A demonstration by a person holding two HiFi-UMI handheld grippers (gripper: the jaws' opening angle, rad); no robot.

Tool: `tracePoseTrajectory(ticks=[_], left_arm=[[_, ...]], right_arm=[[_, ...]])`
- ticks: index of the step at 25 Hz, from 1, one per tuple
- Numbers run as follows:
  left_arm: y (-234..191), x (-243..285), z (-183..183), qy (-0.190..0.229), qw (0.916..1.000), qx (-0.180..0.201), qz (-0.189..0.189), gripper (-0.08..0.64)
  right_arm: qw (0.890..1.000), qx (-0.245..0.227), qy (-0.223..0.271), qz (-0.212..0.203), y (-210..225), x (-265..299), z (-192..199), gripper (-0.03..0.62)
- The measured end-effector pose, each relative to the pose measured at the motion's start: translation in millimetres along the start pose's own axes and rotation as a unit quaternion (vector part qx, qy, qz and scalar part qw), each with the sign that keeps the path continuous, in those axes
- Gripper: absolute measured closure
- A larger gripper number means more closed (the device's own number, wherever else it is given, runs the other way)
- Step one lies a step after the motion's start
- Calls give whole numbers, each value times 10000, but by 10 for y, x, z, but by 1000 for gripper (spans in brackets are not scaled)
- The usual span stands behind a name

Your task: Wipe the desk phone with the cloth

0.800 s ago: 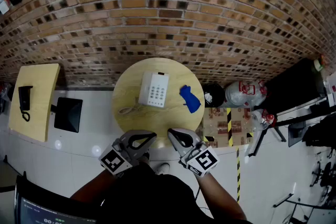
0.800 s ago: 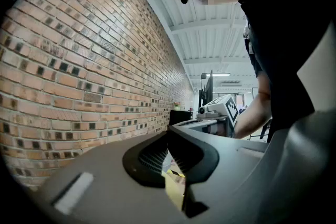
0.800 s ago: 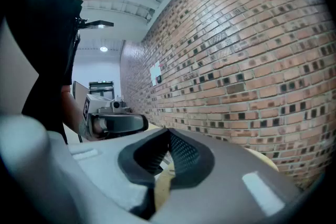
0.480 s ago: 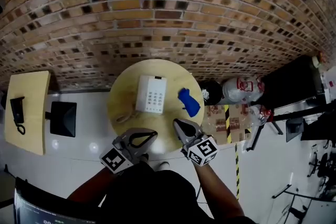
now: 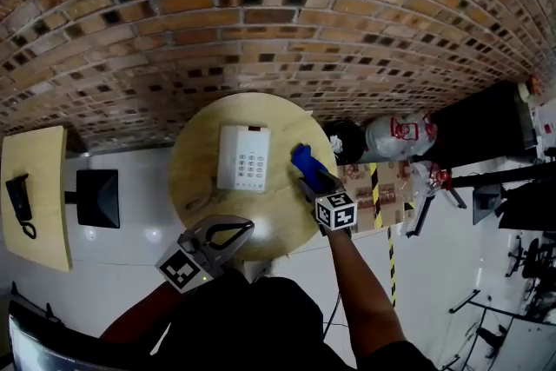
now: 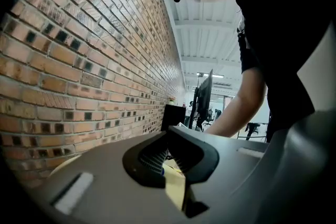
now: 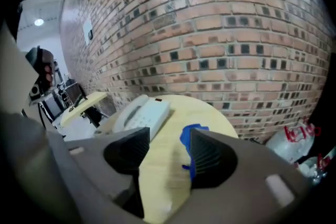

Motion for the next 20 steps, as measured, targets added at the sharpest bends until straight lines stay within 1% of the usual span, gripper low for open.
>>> tracePoseTrajectory(ticks=[1,3,4,6,9,12,13,14,15,17,18,19,20], left_arm=[[-27,-2,18,-20,10000,-41,-9,568],[-76,-31,113,-109,9987,-467,-143,568],[-94,-50,172,-182,9977,-622,-201,566],[-129,-63,263,-287,9967,-712,-248,567],[-187,-43,301,-288,9964,-745,-282,566],[-232,-70,329,-330,9965,-707,-306,568],[-253,-88,340,-340,9971,-618,-297,568],[-276,-107,345,-351,9979,-477,-270,567],[-299,-127,352,-364,9981,-419,-271,568],[-340,-160,386,-380,9951,-796,-444,567],[-358,-165,391,-369,9940,-906,-495,568],[-375,-162,384,-350,9947,-842,-483,568],[-388,-153,369,-326,9967,-622,-415,566]], right_arm=[[9999,-19,-166,39,99,98,54,360],[9985,-48,-550,32,255,310,193,354],[9971,-76,-757,29,321,412,275,354],[9935,-176,-1120,91,463,588,408,354],[9880,-496,-1454,147,632,795,459,354],[9845,-719,-1602,-35,631,938,441,365],[9841,-744,-1612,-43,626,962,434,412],[9839,-772,-1613,-1,633,976,430,481],[9837,-792,-1616,58,646,987,432,508],[9834,-775,-1636,115,661,998,452,516],[9837,-753,-1631,116,663,997,453,522],[9844,-732,-1598,100,658,997,439,526],[9856,-720,-1528,65,641,997,403,529]])
Point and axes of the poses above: the fingertips, and each gripper's own axes: x forward along the fingers, y to its right, z out of its underside, the point moved 3 cm from there along -x, backward along the fingers
